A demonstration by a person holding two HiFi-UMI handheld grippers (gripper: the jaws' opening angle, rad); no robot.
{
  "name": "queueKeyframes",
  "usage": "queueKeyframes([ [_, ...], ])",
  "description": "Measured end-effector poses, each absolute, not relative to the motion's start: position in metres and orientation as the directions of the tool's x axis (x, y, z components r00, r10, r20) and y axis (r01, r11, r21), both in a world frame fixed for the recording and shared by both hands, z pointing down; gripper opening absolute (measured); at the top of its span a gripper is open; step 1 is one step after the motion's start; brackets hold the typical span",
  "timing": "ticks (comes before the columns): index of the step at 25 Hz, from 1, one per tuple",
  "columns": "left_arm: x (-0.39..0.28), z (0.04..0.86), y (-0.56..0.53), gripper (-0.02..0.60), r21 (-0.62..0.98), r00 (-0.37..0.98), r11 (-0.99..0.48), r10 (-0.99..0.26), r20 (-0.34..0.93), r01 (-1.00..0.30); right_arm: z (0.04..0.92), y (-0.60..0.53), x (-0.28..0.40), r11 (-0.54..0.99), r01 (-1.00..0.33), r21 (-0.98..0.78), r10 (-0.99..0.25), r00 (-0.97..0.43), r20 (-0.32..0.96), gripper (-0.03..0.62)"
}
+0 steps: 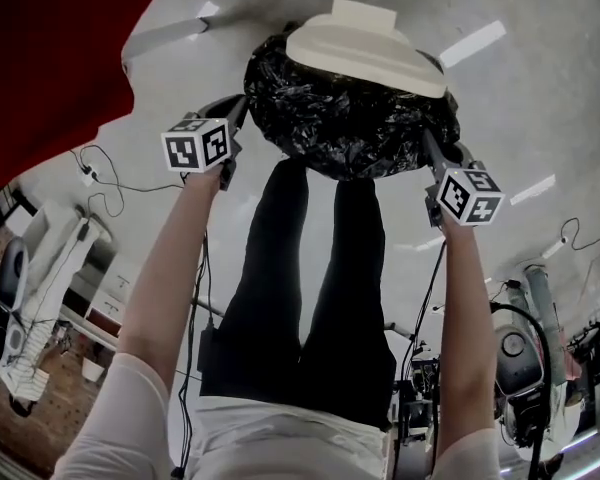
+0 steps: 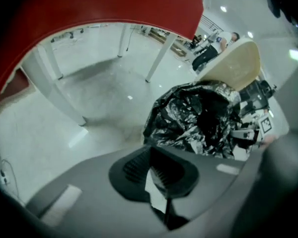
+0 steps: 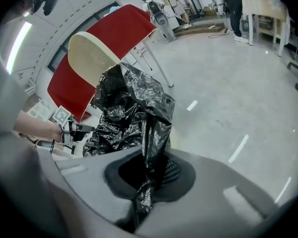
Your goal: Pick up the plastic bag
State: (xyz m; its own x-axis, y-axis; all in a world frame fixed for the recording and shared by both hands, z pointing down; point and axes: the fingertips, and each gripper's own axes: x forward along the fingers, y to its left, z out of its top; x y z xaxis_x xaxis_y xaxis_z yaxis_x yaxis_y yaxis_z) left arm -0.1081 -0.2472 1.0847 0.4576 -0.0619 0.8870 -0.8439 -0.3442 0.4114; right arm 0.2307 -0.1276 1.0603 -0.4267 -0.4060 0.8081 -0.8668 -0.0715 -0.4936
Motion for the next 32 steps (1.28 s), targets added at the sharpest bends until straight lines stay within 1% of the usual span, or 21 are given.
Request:
queueKeyframes([
  [2,-0.121,1.088,-0.250,0.005,0.381,0.425,-0.316,-0.083,0.901,-0.869,1.059,-0.129,0.232,-0.062,-0.868,-0.492,-0.408,-0.428,0.806,0.002],
  [5,-0.126,1.103,-0.245,0.012,0.424,0.445,-0.211,-0.060,0.894,-0.881,1.062,-0.131,0.233,-0.053,-0.870,-0.490,-0.414,-0.427,0.804,0.002],
  [8,-0.110,1.108,-0.236,0.147,0.553,0.560,-0.112,-0.040,0.828,-0.826,1.063,-0.129,0.231,-0.052,-0.869,-0.492,-0.420,-0.428,0.800,0.002],
  [10,-0.095,1.106,-0.232,0.180,0.635,0.638,-0.071,-0.038,0.769,-0.769,1.063,-0.127,0.228,-0.050,-0.867,-0.495,-0.420,-0.432,0.798,0.002],
  [11,-0.090,1.106,-0.230,0.181,0.658,0.661,-0.065,-0.031,0.750,-0.750,1.064,-0.127,0.225,-0.048,-0.866,-0.497,-0.419,-0.435,0.797,0.002],
  [12,-0.086,1.108,-0.228,0.167,0.668,0.671,-0.068,-0.019,0.742,-0.741,1.065,-0.126,0.222,-0.046,-0.865,-0.500,-0.417,-0.438,0.797,0.002],
  [13,-0.084,1.110,-0.226,0.131,0.666,0.669,-0.081,-0.007,0.743,-0.741,1.066,-0.125,0.220,-0.045,-0.864,-0.501,-0.414,-0.441,0.796,0.002],
  [14,-0.082,1.112,-0.225,0.053,0.655,0.658,-0.101,0.002,0.753,-0.749,1.067,-0.124,0.219,-0.045,-0.863,-0.503,-0.412,-0.443,0.797,0.002],
  [15,-0.081,1.114,-0.224,0.006,0.644,0.648,-0.121,0.008,0.762,-0.756,1.068,-0.124,0.218,-0.045,-0.863,-0.504,-0.410,-0.444,0.797,0.002],
  [18,-0.075,1.110,-0.220,0.005,0.640,0.644,-0.147,0.019,0.764,-0.754,1.067,-0.122,0.218,-0.047,-0.861,-0.506,-0.411,-0.445,0.796,0.002],
  [22,-0.077,1.090,-0.217,0.005,0.635,0.644,-0.166,0.003,0.765,-0.754,1.053,-0.121,0.215,-0.039,-0.861,-0.507,-0.413,-0.448,0.793,0.002],
  [32,-0.083,1.011,-0.210,0.005,0.638,0.660,-0.222,-0.037,0.750,-0.737,0.983,-0.128,0.201,0.010,-0.861,-0.508,-0.433,-0.461,0.774,0.002],
])
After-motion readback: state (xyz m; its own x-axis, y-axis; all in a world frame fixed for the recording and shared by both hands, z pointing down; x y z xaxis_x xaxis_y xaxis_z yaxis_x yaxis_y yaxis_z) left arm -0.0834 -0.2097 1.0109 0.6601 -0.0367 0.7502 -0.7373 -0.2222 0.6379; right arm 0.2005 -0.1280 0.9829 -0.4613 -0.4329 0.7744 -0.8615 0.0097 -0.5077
